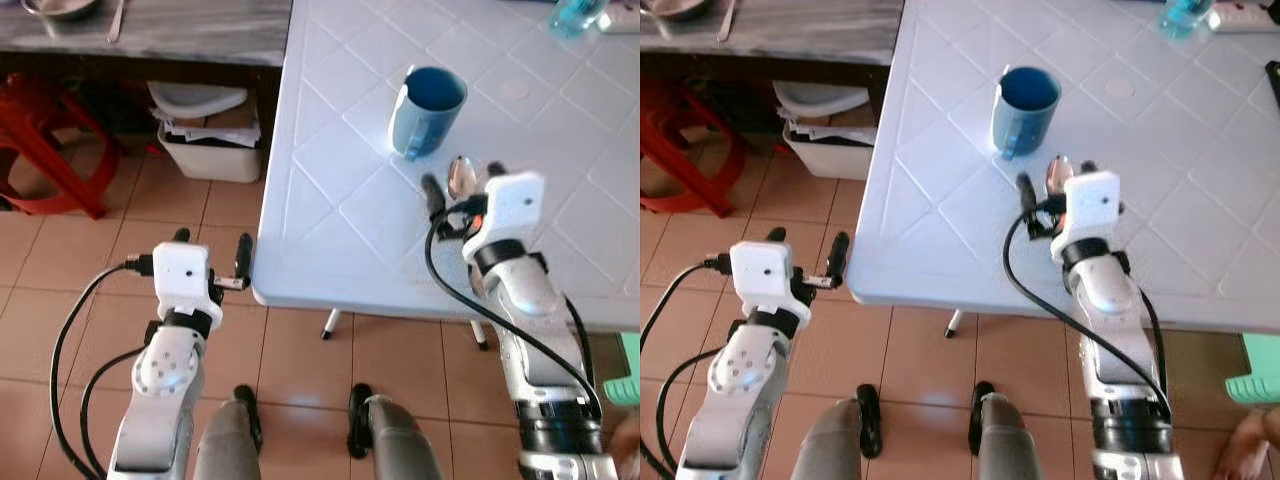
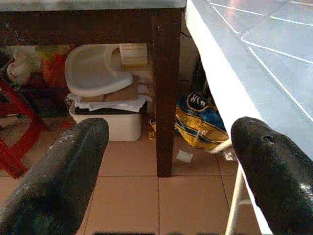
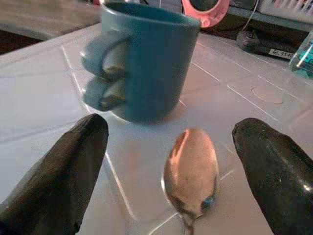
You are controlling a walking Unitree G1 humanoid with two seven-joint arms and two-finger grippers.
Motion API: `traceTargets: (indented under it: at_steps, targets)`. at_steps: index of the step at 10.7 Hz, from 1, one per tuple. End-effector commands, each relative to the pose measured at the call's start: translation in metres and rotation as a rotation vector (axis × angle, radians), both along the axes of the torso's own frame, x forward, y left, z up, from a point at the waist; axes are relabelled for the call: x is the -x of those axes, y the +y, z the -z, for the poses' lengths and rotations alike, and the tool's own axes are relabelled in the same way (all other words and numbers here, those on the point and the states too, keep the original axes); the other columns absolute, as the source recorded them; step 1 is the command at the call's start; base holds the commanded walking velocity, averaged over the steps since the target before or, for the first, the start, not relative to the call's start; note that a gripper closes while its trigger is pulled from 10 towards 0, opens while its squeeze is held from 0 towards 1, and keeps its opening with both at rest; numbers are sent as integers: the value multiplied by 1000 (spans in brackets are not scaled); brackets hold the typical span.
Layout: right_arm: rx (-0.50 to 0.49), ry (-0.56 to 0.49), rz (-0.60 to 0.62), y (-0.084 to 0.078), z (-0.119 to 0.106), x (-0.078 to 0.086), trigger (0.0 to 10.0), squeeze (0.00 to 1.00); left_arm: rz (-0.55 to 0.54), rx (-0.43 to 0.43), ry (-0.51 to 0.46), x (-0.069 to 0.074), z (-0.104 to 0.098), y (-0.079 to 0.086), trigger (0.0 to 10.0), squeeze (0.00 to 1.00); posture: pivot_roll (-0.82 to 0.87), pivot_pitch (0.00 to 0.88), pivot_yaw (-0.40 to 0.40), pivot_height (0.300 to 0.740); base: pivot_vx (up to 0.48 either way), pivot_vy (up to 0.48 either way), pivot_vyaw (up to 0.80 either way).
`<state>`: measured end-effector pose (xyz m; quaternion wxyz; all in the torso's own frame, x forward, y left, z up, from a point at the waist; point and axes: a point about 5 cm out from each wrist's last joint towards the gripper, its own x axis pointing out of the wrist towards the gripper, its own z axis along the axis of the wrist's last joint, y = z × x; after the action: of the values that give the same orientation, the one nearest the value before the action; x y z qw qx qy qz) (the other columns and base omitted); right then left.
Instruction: Setting the table
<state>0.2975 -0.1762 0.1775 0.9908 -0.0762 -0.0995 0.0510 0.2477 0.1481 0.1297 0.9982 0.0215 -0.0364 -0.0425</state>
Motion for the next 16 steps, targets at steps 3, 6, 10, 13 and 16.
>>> traceTargets:
  at_steps: [3, 6, 10, 13, 16]
  targets:
    - [-20, 74, 47, -6, 17, 20, 10000, 0, 88, -37, 25, 9, 6, 0, 10000, 0, -27, 273, -32, 740, 0, 0, 0]
    - [-41, 159, 73, -15, 28, 22, 10000, 0, 275, 8, 9, 23, 3, -14, 10000, 0, -25, 282, -28, 740, 0, 0, 0]
    - [-119, 312, 51, -18, 52, 23, 9961, 0, 279, 9, -13, 19, -3, -14, 10000, 0, -22, 286, -26, 740, 0, 0, 0]
    - [-123, 390, 8, -20, 60, 24, 0, 0, 370, 58, -44, 22, -12, -21, 10000, 0, -21, 296, -24, 740, 0, 0, 0]
    - [-115, 450, -37, -31, 61, 15, 0, 0, 446, 74, -24, 25, -11, -28, 10000, 0, -23, 300, -28, 740, 0, 0, 0]
